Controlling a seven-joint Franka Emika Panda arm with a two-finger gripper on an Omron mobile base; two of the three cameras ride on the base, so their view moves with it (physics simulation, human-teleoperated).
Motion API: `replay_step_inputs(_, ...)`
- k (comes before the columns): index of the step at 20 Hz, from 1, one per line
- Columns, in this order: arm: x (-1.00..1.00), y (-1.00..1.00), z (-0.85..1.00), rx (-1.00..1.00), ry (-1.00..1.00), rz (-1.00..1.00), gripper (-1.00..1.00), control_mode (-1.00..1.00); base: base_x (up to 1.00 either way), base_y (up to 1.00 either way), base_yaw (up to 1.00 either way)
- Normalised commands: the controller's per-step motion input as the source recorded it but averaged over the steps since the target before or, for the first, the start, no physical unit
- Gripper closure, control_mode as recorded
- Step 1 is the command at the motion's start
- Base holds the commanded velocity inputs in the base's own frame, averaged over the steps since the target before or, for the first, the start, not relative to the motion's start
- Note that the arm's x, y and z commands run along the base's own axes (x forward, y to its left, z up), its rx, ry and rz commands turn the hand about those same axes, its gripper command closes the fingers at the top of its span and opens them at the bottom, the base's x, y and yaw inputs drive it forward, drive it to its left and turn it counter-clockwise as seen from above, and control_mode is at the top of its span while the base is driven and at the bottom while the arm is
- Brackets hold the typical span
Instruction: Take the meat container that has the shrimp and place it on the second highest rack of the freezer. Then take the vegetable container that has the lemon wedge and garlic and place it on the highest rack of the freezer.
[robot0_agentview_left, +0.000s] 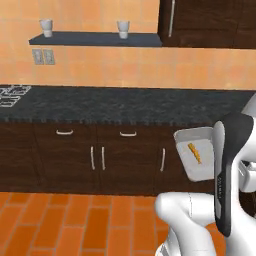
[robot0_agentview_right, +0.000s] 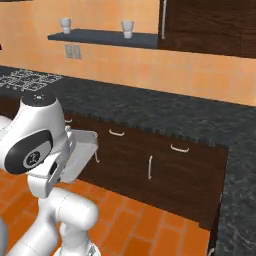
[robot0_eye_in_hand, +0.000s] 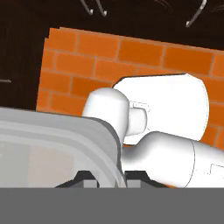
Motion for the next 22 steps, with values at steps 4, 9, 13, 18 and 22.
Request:
replay_step_inputs(4,0.00,0.00,0.00,0.00,0.00,0.00,1.00,1.00,-0.15,0.00,1.00)
replay_step_inputs(9,0.00,0.00,0.00,0.00,0.00,0.00,1.00,1.00,-0.14,0.00,1.00)
replay_step_inputs(13,0.00,0.00,0.00,0.00,0.00,0.00,1.00,1.00,-0.15,0.00,1.00)
replay_step_inputs(18,0.00,0.00,0.00,0.00,0.00,0.00,1.00,1.00,-0.14,0.00,1.00)
replay_step_inputs(22,0.00,0.00,0.00,0.00,0.00,0.00,1.00,1.00,-0.14,0.00,1.00)
